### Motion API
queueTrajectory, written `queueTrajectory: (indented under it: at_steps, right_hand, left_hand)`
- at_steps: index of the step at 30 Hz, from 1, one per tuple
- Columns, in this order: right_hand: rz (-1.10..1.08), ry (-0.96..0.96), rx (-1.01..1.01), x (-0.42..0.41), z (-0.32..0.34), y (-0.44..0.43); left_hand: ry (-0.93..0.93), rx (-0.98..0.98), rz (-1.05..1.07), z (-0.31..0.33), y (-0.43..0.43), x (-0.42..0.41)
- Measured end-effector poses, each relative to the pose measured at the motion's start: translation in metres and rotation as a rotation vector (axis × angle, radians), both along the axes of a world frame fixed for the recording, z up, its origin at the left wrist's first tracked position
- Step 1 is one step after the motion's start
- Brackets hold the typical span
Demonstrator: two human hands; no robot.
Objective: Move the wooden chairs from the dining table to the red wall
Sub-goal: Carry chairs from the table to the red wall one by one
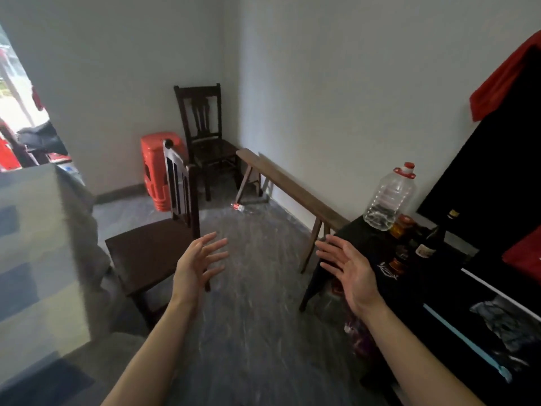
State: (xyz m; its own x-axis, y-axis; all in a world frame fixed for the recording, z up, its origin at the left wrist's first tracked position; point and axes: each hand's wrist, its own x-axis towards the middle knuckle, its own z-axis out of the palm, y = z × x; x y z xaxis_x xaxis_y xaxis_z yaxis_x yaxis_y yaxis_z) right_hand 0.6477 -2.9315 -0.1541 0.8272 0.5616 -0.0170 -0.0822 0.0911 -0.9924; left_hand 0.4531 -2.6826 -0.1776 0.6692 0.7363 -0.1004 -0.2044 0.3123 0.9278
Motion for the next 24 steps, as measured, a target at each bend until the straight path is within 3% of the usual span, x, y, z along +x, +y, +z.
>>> queueTrajectory:
  at_steps: [9,24]
  right_hand:
    - [0.117,-0.034,0.039,0.157,0.033,0.177]
    - [0.558,0.042,0.002,0.388,-0.007,0.5]
  left_hand:
    - [-0.041,0.083,0.144,0.035,0.155,0.134]
    - [0.118,0.144,0.649,0.004,0.336,0.285]
